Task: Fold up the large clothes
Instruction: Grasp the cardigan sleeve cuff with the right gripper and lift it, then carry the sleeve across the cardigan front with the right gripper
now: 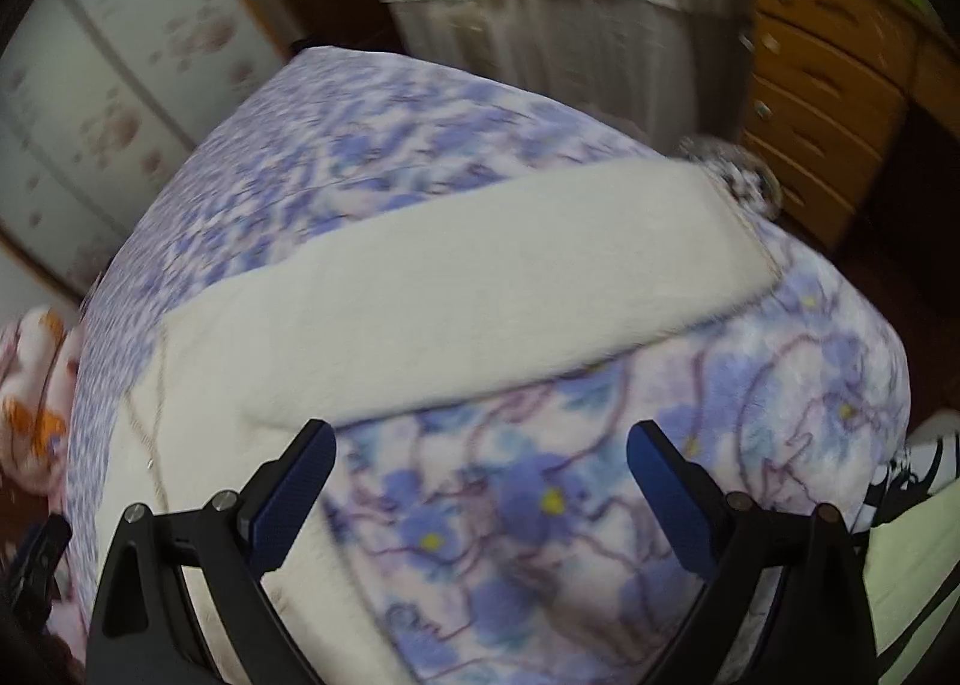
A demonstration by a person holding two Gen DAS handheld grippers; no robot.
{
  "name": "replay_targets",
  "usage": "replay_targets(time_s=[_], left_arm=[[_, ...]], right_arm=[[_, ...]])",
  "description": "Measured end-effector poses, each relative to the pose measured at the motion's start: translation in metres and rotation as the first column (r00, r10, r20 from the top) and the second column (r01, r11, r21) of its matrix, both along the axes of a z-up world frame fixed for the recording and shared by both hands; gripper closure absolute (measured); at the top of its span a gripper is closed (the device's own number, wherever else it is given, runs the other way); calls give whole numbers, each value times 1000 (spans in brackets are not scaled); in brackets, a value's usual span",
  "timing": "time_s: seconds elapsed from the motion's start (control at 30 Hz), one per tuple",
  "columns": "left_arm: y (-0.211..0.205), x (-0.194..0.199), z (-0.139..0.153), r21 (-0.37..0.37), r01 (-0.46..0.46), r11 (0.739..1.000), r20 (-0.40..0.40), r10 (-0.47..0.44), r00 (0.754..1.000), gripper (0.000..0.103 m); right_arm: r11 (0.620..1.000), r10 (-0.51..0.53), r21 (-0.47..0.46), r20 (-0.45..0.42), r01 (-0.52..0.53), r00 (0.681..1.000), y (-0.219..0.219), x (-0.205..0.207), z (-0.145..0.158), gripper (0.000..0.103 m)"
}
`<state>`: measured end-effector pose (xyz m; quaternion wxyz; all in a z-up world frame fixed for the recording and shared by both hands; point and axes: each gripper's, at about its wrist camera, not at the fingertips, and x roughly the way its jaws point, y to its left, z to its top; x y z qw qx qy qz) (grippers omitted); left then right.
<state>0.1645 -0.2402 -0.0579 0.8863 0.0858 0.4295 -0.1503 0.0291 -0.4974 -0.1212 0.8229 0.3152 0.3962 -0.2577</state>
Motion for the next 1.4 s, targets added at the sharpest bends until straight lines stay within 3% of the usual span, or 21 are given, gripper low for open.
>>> replay_targets(time_s=[0.33, 0.47, 0.57, 0.63, 0.73, 0.93, 1.07, 1.23, 1.4], left_arm=[[-33, 24, -39, -40, 11, 999, -43, -13, 999, 1], [-36, 23, -43, -28, 35, 999, -32, -36, 999, 1], [-37, 21, -43, -19, 50, 999, -25, -50, 998, 1], [-34, 21, -41, -25, 48, 999, -31, -49, 998, 1], [-25, 21, -37, -38, 36, 999, -36, -37, 999, 1], [1, 21, -27, -50, 4, 999, -43, -6, 999, 1], [23, 21, -22, -61, -23, 998, -37, 21, 999, 1], [62, 23, -22, -60, -72, 996, -26, 71, 997, 1], [113, 33, -35, -70, -156, 985, -45, 153, 987, 1]], right_arm=[[972, -191, 136, -24, 192, 981, -76, 1, -54, 17], [968, -230, 92, -30, 231, 973, -87, 10, -58, 22], [971, -236, 34, -39, 238, 971, -90, 19, -52, 49], [972, -232, 19, -31, 232, 972, -90, 20, -46, 80], [976, -218, -17, 25, 218, 976, -87, 18, -27, 90], [992, -43, -110, 186, 65, 982, -38, 29, 31, 93], [974, 147, -202, 241, -99, 959, 22, 55, 72, 93], [906, 389, -267, 228, -327, 892, 112, 96, 91, 93], [801, 573, -291, 125, -523, 810, 199, 139, 60, 93]])
